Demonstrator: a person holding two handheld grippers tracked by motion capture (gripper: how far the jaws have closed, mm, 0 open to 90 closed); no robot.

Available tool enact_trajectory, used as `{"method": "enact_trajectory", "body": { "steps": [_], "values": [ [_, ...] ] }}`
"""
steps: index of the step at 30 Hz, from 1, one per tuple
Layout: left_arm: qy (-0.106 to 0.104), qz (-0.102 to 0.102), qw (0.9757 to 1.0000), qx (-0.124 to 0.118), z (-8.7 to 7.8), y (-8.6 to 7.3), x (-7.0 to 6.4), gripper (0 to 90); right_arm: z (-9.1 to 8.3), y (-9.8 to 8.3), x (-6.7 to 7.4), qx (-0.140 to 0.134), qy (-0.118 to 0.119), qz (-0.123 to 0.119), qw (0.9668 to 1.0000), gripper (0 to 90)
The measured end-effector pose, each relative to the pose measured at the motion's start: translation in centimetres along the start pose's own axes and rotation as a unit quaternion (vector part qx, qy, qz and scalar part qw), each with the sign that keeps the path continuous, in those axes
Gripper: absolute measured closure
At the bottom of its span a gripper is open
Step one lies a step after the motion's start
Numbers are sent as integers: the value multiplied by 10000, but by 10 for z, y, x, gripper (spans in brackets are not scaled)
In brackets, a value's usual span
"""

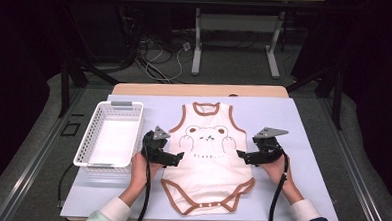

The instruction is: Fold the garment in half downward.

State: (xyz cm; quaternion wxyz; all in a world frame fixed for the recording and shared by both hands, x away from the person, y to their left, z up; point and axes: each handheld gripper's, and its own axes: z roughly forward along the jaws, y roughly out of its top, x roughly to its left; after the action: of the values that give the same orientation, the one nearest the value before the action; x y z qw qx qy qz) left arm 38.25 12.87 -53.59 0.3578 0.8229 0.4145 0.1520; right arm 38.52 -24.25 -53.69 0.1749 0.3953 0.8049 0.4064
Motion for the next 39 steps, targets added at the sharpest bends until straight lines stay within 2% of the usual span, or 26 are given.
{"method": "enact_trajectory", "body": {
  "steps": [2,4,5,7,11,13,15,19,20,25,28,30,33,36,38,39],
  "values": [
    [80,-96,9999,-27,4,3,2,0,2,1,-4,-9,-50,41,10000,161],
    [68,-152,9999,45,8,6,4,0,4,2,-7,-104,-146,21,9998,219],
    [80,-170,9998,24,11,7,6,0,4,2,-8,-50,-169,4,9998,222],
    [25,-239,9997,48,16,8,9,0,10,3,-11,-12,-116,83,9999,246],
    [-24,-297,9995,63,24,12,15,10,19,4,-17,5,-158,233,9996,353],
    [-3,-313,9995,47,27,14,16,34,22,6,-19,-7,-233,308,9993,416],
    [23,-338,9994,50,29,16,18,55,24,9,-18,-36,-320,255,9992,462],
    [182,-303,9994,34,35,21,23,187,31,15,-20,-10,-403,255,9989,561],
    [184,-311,9993,48,36,22,24,199,33,16,-21,-5,-426,337,9985,571],
    [358,-354,9987,84,44,26,31,319,43,18,-26,43,-565,351,9978,614],
    [407,-463,9980,135,48,30,36,375,47,20,-32,33,-631,585,9963,636],
    [518,-428,9976,175,50,33,38,398,50,21,-37,31,-729,657,9952,647],
    [530,-589,9965,275,56,34,43,433,55,22,-41,107,-743,764,9942,650],
    [614,-648,9956,299,62,34,47,465,59,22,-44,143,-822,843,9929,661],
    [649,-607,9956,298,63,35,48,484,61,23,-47,176,-873,876,9922,662],
    [643,-600,9957,295,64,35,48,484,62,23,-48,180,-824,893,9924,662]
  ]
}}
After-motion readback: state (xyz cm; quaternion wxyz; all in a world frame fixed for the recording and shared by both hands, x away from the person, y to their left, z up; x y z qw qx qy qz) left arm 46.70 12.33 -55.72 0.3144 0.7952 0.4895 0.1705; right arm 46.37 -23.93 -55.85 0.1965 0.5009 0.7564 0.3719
